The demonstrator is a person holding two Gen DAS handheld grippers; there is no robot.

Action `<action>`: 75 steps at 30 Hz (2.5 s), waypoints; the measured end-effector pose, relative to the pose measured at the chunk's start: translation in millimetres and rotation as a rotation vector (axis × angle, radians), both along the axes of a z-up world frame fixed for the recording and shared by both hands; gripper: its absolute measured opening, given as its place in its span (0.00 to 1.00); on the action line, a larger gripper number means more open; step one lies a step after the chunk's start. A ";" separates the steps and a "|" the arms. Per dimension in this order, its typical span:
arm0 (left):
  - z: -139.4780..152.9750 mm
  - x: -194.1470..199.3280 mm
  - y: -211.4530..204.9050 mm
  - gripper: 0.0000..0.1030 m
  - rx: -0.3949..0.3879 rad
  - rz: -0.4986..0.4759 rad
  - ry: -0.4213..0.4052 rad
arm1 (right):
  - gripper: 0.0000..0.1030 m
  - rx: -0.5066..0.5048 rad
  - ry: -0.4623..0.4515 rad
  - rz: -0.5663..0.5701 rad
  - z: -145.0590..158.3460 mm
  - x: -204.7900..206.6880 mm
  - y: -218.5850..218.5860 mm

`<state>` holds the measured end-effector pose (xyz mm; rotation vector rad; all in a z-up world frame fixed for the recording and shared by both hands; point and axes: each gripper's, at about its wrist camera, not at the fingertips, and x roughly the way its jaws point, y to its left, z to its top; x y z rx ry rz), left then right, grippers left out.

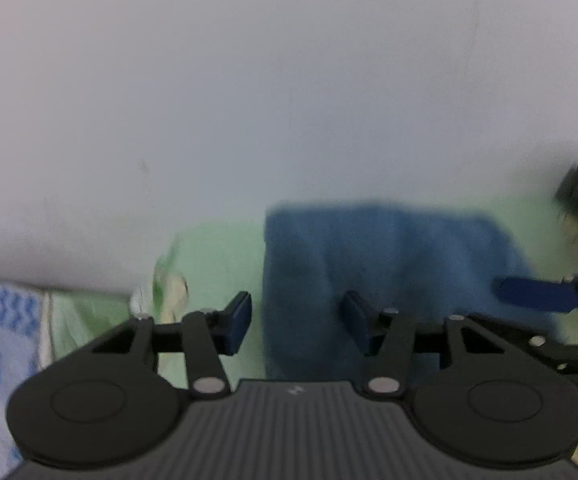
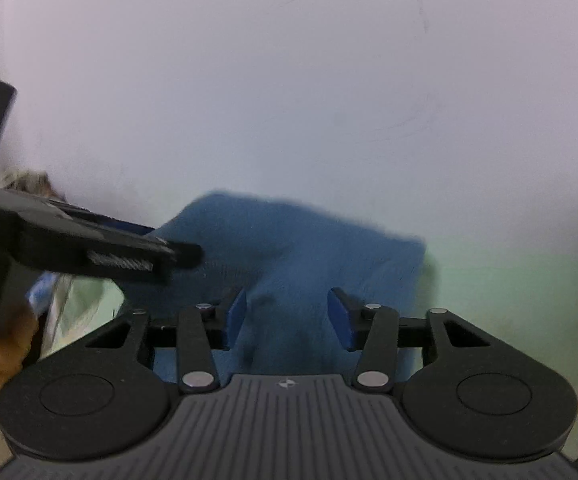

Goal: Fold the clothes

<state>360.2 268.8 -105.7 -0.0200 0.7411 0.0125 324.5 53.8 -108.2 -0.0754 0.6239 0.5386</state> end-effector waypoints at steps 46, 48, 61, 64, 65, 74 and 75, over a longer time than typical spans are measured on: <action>-7.2 -96.1 -40.8 0.83 0.085 0.020 0.084 | 0.35 -0.028 0.046 -0.115 5.3 -64.3 -48.1; -1.4 -106.8 -51.6 0.91 0.104 0.029 0.069 | 0.35 0.017 0.062 -0.124 14.0 -82.0 -55.1; 29.2 -174.8 -104.4 0.99 0.120 0.033 0.058 | 0.70 0.062 0.150 -0.249 23.1 -193.9 -73.3; 29.9 -194.0 -108.6 0.99 0.120 0.054 0.084 | 0.75 0.052 0.141 -0.265 27.2 -211.1 -70.1; 30.0 -201.8 -109.7 0.99 0.125 0.066 0.082 | 0.75 0.054 0.135 -0.272 29.3 -216.6 -70.0; 23.9 -257.5 -100.1 0.99 0.084 0.141 0.095 | 0.88 0.047 0.171 -0.341 23.8 -256.1 -73.1; 22.9 -262.1 -98.9 0.99 0.079 0.153 0.101 | 0.88 0.048 0.185 -0.340 22.2 -258.3 -74.1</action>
